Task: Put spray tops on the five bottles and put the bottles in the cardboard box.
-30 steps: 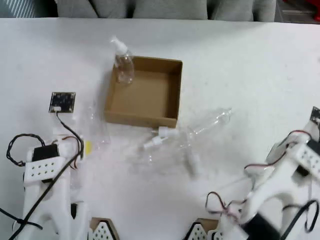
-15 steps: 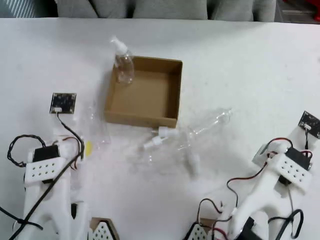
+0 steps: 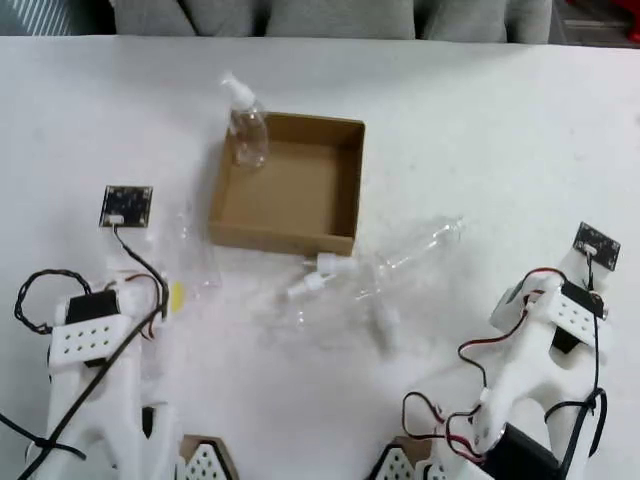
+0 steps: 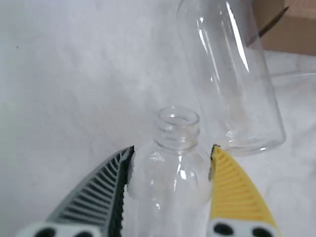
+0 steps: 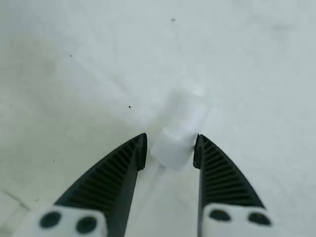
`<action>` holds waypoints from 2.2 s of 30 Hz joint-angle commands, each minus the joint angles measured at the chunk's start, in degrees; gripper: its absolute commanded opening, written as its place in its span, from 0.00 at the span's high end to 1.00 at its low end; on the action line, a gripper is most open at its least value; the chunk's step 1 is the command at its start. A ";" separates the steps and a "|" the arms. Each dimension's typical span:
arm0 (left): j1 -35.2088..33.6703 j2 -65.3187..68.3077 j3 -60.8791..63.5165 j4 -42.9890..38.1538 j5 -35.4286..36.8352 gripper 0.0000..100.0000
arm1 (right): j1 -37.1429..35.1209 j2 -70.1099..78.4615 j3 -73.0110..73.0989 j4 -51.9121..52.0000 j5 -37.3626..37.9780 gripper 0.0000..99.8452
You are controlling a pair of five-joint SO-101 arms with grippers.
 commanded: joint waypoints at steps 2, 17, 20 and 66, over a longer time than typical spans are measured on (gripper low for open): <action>1.01 0.22 -0.26 -1.05 -0.26 0.98 | -0.84 0.04 0.18 -1.89 -0.53 0.87; 0.92 0.22 -0.18 -0.79 -0.26 0.98 | -0.40 -0.04 2.20 0.48 4.04 0.81; 0.92 0.22 -0.18 -0.79 -0.26 0.98 | -0.48 -0.04 2.64 -1.36 4.04 0.85; 35.21 -0.40 -27.69 -1.14 15.12 0.98 | -27.12 -38.64 -29.10 -4.26 23.82 0.98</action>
